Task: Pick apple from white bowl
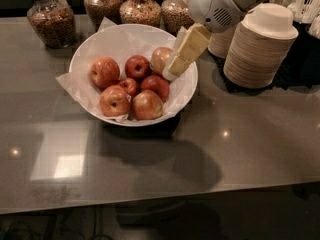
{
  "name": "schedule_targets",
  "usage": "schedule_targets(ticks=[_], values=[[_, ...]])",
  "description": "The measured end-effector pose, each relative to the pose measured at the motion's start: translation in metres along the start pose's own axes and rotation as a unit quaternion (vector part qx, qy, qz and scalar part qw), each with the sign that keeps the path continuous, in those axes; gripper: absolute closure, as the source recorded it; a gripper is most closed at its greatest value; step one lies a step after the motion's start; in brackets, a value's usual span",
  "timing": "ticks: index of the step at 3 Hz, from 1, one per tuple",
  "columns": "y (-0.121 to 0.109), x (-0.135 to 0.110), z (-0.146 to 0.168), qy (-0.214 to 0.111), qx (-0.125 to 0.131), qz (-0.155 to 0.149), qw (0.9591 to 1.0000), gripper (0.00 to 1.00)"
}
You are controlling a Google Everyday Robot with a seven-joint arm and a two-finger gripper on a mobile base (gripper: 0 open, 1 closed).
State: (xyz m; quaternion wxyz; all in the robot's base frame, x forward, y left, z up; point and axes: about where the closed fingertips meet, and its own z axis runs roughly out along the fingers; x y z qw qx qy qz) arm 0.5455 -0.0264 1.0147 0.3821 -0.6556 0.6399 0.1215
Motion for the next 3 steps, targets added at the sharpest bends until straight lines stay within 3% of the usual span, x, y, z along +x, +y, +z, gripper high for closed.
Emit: schedule_targets(ticks=[1,2,3], values=[[0.002,-0.009,0.032,-0.060,-0.018,0.023,0.9978,0.00],[0.007,-0.026,0.062,-0.115,-0.046,0.046,0.9912,0.00],[0.006,-0.033,0.082,-0.146,-0.062,0.074,0.9846,0.09]])
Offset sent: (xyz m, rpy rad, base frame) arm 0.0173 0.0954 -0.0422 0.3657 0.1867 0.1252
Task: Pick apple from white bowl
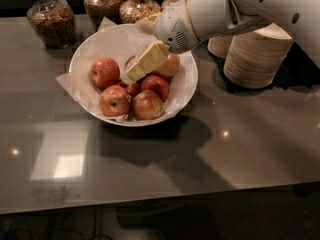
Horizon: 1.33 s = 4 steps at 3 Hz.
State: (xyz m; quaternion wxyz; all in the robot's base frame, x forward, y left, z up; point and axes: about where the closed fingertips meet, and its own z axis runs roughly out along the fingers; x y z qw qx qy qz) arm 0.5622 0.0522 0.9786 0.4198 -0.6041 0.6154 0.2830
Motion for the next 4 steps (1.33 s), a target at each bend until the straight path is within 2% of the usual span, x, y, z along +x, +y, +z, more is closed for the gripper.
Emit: schedule_targets(ticks=[2,3,4], values=[[-0.012,0.011,0.018,-0.013,-0.001,0.032,0.9994,0.14],[-0.020,0.025,0.031,0.008,0.002,0.033,0.9994,0.13],[-0.025,0.026,0.049,0.028,-0.005,0.021,0.9994,0.14]])
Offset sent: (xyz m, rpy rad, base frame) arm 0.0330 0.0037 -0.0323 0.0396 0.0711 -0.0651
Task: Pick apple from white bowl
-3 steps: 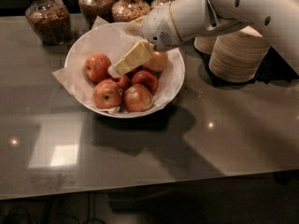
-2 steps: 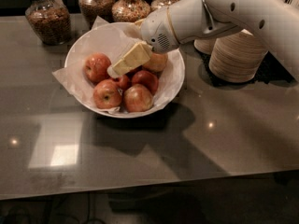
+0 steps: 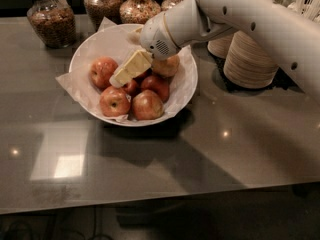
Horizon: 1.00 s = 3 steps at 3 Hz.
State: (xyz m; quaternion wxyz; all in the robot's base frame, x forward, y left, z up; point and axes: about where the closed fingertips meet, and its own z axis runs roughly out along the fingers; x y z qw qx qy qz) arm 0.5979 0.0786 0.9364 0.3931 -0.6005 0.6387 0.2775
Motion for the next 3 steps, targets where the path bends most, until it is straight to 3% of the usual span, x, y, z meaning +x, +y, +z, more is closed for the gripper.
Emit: schedule_targets(ticks=[1,3], values=[[0.000,-0.012,0.019,0.013,-0.018,-0.023,0.9995,0.15],[0.000,-0.020,0.042,0.028,-0.047,-0.035,0.9979,0.19]])
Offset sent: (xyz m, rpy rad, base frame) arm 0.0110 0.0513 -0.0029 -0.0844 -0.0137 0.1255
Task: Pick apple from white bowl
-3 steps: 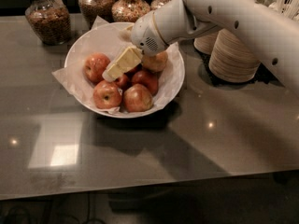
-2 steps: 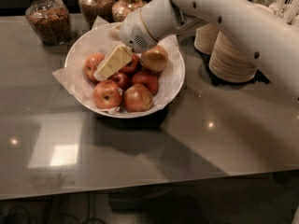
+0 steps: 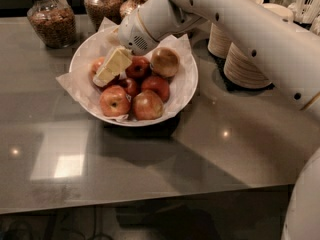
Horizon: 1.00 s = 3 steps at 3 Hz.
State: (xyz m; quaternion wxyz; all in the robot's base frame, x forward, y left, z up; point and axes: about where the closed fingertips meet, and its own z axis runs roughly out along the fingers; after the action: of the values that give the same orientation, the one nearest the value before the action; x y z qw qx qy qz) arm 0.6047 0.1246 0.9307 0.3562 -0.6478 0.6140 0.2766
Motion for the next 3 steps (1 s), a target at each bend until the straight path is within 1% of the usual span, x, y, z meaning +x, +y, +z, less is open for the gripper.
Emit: schedule_targets(ticks=[1,3], values=[[0.0008,0.0020,0.0018,0.001,-0.002,0.005,1.0000,0.21],[0.0062,0.0078,0.0082,0.002,-0.004,0.021,0.9998,0.22]])
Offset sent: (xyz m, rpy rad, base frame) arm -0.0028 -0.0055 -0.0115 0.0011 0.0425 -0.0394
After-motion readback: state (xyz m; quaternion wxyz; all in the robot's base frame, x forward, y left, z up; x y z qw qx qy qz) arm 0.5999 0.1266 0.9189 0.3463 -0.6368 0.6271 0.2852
